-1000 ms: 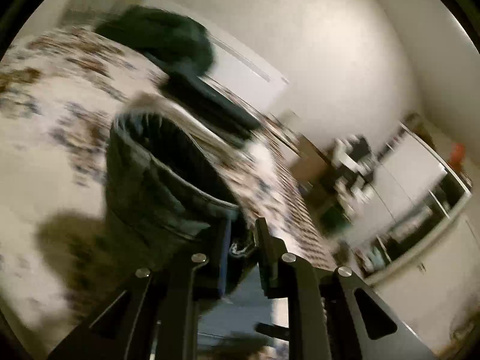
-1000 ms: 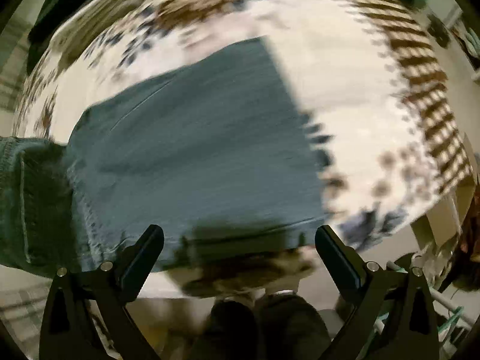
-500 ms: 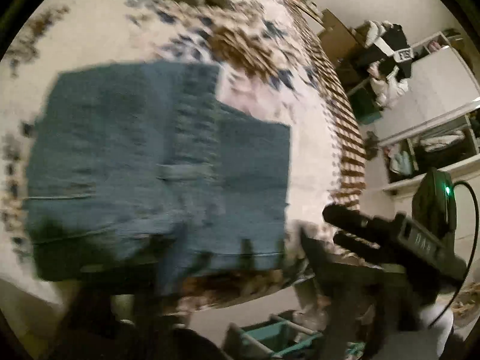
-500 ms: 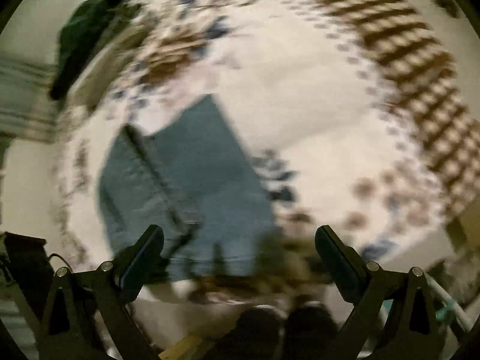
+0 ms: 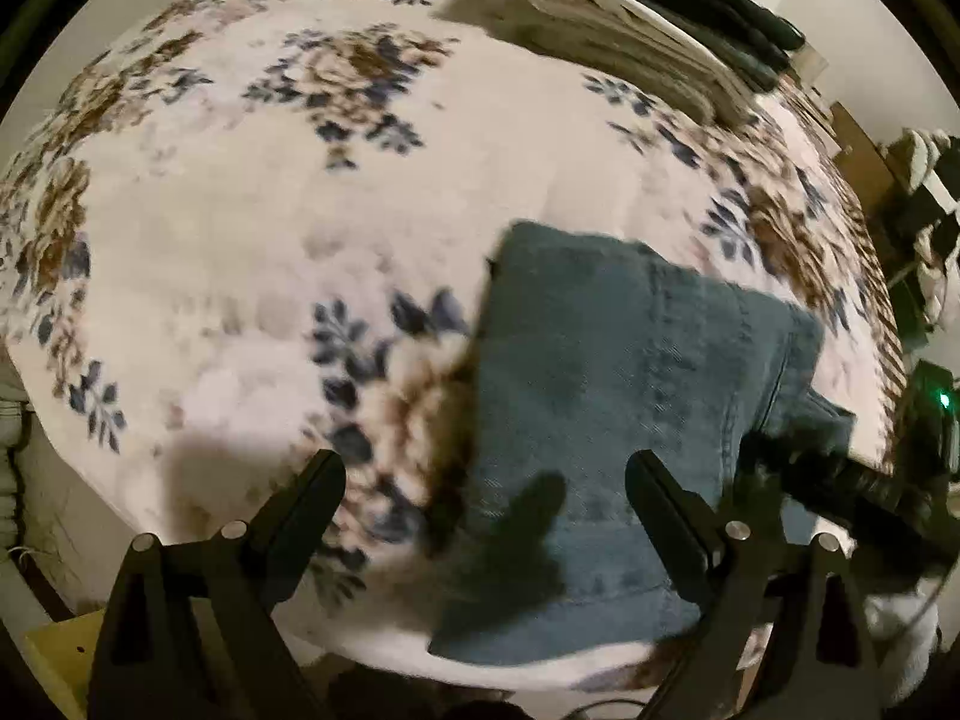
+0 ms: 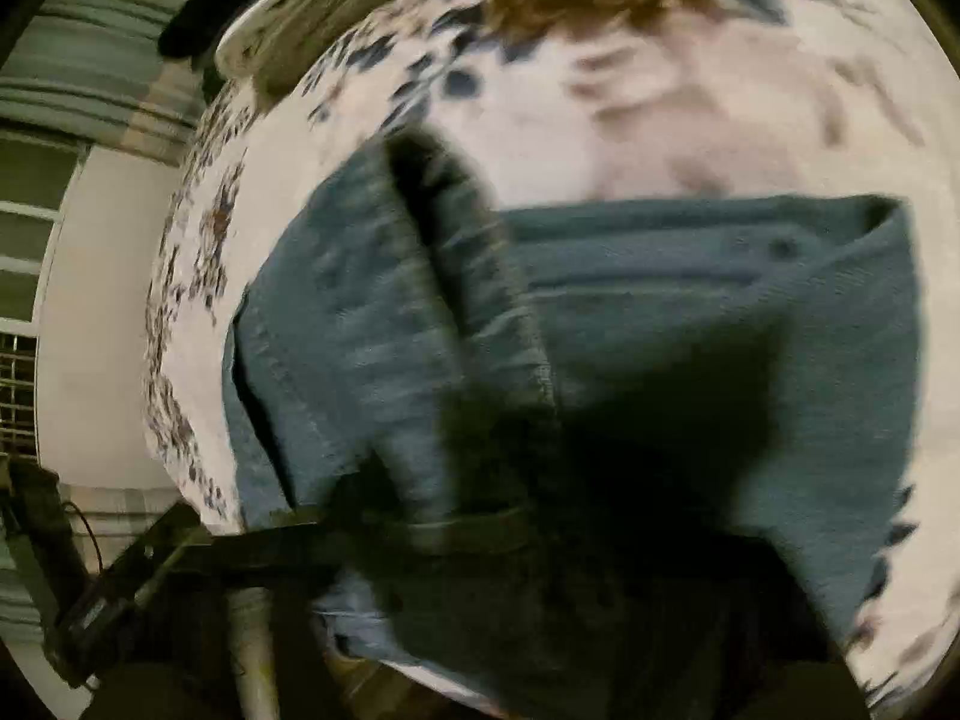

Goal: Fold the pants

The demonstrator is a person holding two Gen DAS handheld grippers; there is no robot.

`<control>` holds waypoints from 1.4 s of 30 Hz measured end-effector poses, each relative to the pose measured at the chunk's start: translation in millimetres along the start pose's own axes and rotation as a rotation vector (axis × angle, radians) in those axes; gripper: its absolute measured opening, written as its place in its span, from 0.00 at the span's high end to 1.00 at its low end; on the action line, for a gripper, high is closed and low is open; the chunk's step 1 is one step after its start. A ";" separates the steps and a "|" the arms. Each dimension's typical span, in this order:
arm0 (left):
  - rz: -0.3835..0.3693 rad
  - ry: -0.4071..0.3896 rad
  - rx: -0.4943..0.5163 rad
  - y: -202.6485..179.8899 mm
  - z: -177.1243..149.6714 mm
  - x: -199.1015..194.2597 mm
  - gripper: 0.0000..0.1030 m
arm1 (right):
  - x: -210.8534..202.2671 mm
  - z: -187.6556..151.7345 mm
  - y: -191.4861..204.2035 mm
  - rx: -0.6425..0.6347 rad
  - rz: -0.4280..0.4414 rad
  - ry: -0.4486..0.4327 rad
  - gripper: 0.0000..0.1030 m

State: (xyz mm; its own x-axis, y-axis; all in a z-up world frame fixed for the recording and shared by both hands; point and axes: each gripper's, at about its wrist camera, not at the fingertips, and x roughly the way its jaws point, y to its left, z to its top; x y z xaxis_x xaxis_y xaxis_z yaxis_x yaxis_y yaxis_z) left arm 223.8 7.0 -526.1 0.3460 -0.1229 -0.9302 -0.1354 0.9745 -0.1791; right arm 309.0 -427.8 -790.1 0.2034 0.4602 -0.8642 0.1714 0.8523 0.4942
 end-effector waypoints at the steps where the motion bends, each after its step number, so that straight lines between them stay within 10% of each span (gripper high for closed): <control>1: 0.005 -0.006 -0.008 4.5 -1.3 -0.7 0.08 | 0.5 -1.9 4.5 -0.004 -0.020 -0.010 0.54; 5: 0.001 -0.003 -0.028 6.7 2.4 0.6 0.08 | -14.0 -14.5 6.8 0.034 -0.009 -0.080 0.83; 18: -0.171 0.032 0.012 -49.3 12.5 2.7 0.08 | -189.2 -61.5 -87.0 0.197 -0.151 -0.306 0.89; 25: -0.215 0.116 0.078 -93.8 23.5 51.9 0.08 | -169.1 -55.9 -160.1 0.269 -0.138 -0.160 0.89; 28: -0.206 0.128 0.096 -100.6 38.4 66.9 0.08 | -161.6 -46.5 -165.9 0.277 -0.138 -0.123 0.80; 31: -0.214 0.123 0.104 -102.5 55.5 77.1 0.08 | -165.0 -39.2 -172.8 0.318 -0.026 -0.193 0.11; 34: -0.226 0.149 0.097 -102.7 70.2 97.0 0.08 | -143.3 -23.5 -184.8 0.379 0.103 -0.174 0.00; 36: -0.231 0.167 0.072 -99.4 78.7 110.3 0.07 | -123.1 -10.2 -189.3 0.411 0.141 -0.137 0.05; 38: -0.208 0.184 0.044 -93.1 85.5 125.8 0.06 | -113.9 -0.9 -187.4 0.400 0.154 -0.160 0.70; 42: -0.225 0.208 0.046 -90.4 88.1 143.3 0.01 | -111.9 6.9 -180.8 0.371 -0.010 -0.188 0.79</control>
State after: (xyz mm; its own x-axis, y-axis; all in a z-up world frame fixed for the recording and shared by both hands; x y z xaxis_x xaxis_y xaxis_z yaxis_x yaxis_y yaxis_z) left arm 367.4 -82.2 -615.0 0.1647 -0.3672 -0.9154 -0.0332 0.9255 -0.3772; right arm 261.9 -635.1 -782.1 0.3665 0.3699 -0.8537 0.5034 0.6929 0.5163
